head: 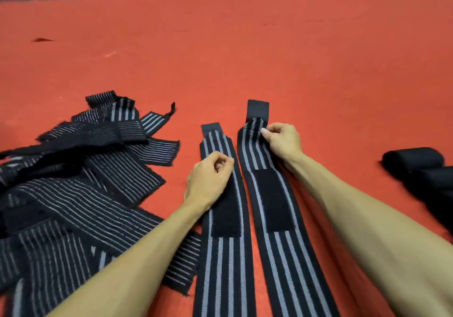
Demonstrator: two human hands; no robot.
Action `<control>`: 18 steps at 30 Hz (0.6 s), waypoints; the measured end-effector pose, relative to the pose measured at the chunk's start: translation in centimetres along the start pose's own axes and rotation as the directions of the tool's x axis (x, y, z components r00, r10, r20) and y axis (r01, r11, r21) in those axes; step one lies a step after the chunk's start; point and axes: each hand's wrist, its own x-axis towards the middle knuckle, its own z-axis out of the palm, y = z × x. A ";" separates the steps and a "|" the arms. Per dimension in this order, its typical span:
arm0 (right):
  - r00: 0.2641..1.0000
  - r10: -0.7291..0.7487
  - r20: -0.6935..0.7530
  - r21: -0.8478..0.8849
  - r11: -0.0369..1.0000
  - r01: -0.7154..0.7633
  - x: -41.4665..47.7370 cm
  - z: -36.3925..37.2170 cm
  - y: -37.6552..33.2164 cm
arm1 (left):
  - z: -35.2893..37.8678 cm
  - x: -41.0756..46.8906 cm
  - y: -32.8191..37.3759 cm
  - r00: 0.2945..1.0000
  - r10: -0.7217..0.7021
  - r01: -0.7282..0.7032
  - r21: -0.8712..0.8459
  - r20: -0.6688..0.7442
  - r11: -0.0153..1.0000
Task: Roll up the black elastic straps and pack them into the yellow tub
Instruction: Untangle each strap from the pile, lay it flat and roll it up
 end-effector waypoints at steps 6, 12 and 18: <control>0.971 -0.119 0.209 0.562 0.827 -0.020 -4.4 -5.1 -4.6 | -1.9 -1.8 4.8 0.988 0.048 -0.020 -0.191 0.145 0.981; 0.889 -0.117 0.442 0.683 0.686 -0.249 -7.2 -8.1 -8.8 | -4.1 -3.3 8.5 0.974 0.080 0.011 -0.396 0.211 0.918; 0.894 -0.062 0.444 0.640 0.720 -0.268 -8.3 -6.4 -12.5 | -6.8 -4.6 9.4 0.962 0.010 0.198 -0.719 0.274 0.667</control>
